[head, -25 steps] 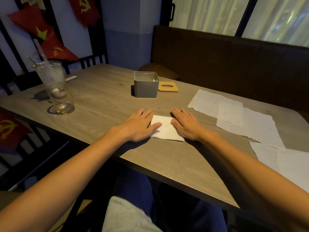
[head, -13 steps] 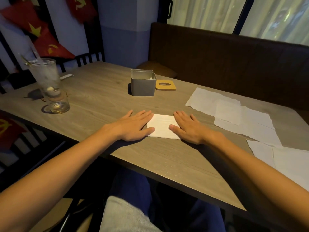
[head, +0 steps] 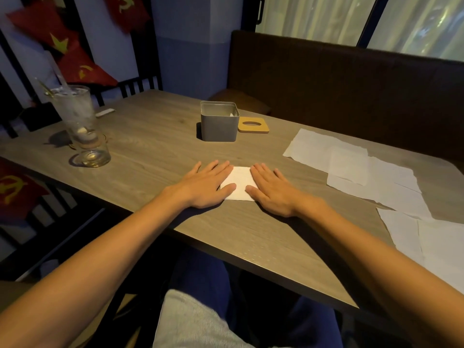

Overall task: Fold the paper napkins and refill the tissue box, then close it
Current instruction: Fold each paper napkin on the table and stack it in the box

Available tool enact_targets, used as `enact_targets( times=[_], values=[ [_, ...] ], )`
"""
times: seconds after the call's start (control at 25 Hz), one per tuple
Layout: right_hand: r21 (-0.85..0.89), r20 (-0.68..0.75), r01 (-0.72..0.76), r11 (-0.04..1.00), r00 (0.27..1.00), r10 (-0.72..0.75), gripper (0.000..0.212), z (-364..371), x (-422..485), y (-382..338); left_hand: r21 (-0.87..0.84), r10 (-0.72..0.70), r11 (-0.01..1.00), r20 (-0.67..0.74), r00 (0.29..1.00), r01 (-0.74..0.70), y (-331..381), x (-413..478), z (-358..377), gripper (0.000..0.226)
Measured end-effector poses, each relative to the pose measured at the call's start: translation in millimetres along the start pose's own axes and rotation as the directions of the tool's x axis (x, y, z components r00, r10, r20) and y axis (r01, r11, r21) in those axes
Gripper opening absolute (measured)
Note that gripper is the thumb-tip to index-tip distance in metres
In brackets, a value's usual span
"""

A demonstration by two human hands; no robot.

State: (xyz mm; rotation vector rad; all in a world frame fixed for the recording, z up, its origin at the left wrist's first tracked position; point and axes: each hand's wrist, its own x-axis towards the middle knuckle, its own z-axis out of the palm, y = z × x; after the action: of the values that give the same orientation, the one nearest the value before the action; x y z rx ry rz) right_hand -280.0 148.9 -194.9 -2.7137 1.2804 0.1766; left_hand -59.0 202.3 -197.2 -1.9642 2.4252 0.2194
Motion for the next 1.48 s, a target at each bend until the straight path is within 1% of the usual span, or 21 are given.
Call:
enact_targets(
  times=[0.12,0.2,0.28,0.32,0.36,0.44,0.56,0.72,0.76,0.8,0.88,0.92,0.96,1.04,1.12,1.2,1.24,1.28,1.36,1.4,1.48],
  values=[
    [-0.008,0.032,-0.068,0.998,0.997,0.069,0.071,-4,-14,21,0.026,-0.015,1.0,0.034,0.999,0.014,-12,0,-4,0.075],
    [0.014,-0.004,-0.077,0.997,0.997,0.077,0.068,-6,-17,26,0.01,-0.01,1.0,-0.052,0.999,0.01,-11,1,-6,0.075],
    [0.052,-0.084,0.0,0.999,0.996,0.005,0.066,-9,-11,15,0.024,0.06,0.998,-0.181,0.982,-0.057,0,0,-5,0.066],
    [0.065,-0.112,0.056,0.996,0.993,-0.049,0.065,-8,-6,4,0.036,0.103,0.995,-0.194,0.976,-0.097,7,0,-3,0.062],
    [0.072,-0.12,0.107,0.992,0.988,-0.098,0.064,-6,-1,-7,0.025,0.127,0.992,-0.167,0.978,-0.124,13,-1,-1,0.059],
    [0.056,-0.101,0.141,0.988,0.986,-0.135,0.067,5,6,-22,-0.017,0.103,0.994,-0.067,0.992,-0.105,18,-3,3,0.057],
    [0.012,-0.059,0.078,0.997,0.995,-0.077,0.07,9,4,-13,0.005,0.016,1.0,0.001,1.0,-0.016,10,-10,1,0.065],
    [0.014,-0.039,0.001,1.0,0.999,-0.001,0.067,0,-12,11,0.038,-0.038,0.999,0.044,0.998,0.036,-11,-22,-5,0.078],
    [0.024,-0.054,-0.004,1.0,0.999,0.005,0.065,-2,-13,12,0.012,-0.047,0.999,0.039,0.998,0.046,-15,-24,-7,0.079],
    [0.049,-0.089,-0.007,0.999,0.996,0.012,0.059,-5,-12,11,-0.047,-0.051,0.998,0.005,0.999,0.051,-18,-25,-9,0.077],
    [0.128,-0.193,0.007,0.992,0.981,0.018,0.044,-12,-6,1,-0.185,-0.055,0.982,-0.122,0.991,0.031,-19,-21,-9,0.067],
    [0.156,-0.23,0.018,0.988,0.973,0.018,0.043,-15,-2,-5,-0.221,-0.056,0.975,-0.167,0.984,0.018,-16,-18,-9,0.062],
    [0.164,-0.243,0.013,0.986,0.97,0.027,0.045,-18,5,-10,-0.236,-0.061,0.972,-0.181,0.982,0.016,-13,-12,-9,0.059],
    [0.149,-0.23,-0.057,0.987,0.969,0.091,0.049,-23,21,-16,-0.245,-0.108,0.967,-0.148,0.983,0.07,-6,0,-12,0.055],
    [0.149,-0.21,-0.132,0.98,0.964,0.162,0.044,-28,37,-16,-0.23,-0.177,0.962,-0.121,0.977,0.146,-3,12,-18,0.055],
    [0.248,-0.14,-0.186,0.951,0.964,0.225,0.032,-36,48,-13,-0.181,-0.212,0.965,-0.103,0.972,0.191,-3,21,-24,0.051],
    [0.3,-0.092,-0.215,0.929,0.963,0.253,0.026,-40,50,-12,-0.189,-0.218,0.962,-0.09,0.972,0.199,-4,25,-26,0.045],
    [0.329,-0.058,-0.236,0.914,0.961,0.269,0.023,-42,51,-10,-0.226,-0.22,0.954,-0.072,0.973,0.199,-5,28,-27,0.037],
    [0.362,-0.037,-0.255,0.897,0.957,0.287,0.024,-43,50,-8,-0.376,-0.215,0.906,-0.014,0.977,0.194,-8,31,-30,0.025],
    [0.382,-0.043,-0.254,0.888,0.955,0.292,0.026,-42,50,-6,-0.471,-0.209,0.861,0.016,0.978,0.192,-8,32,-31,0.025],
    [0.435,-0.045,-0.244,0.867,0.955,0.292,0.031,-42,49,-5,-0.621,-0.185,0.765,0.039,0.982,0.169,-9,31,-32,0.036]
  ],
)
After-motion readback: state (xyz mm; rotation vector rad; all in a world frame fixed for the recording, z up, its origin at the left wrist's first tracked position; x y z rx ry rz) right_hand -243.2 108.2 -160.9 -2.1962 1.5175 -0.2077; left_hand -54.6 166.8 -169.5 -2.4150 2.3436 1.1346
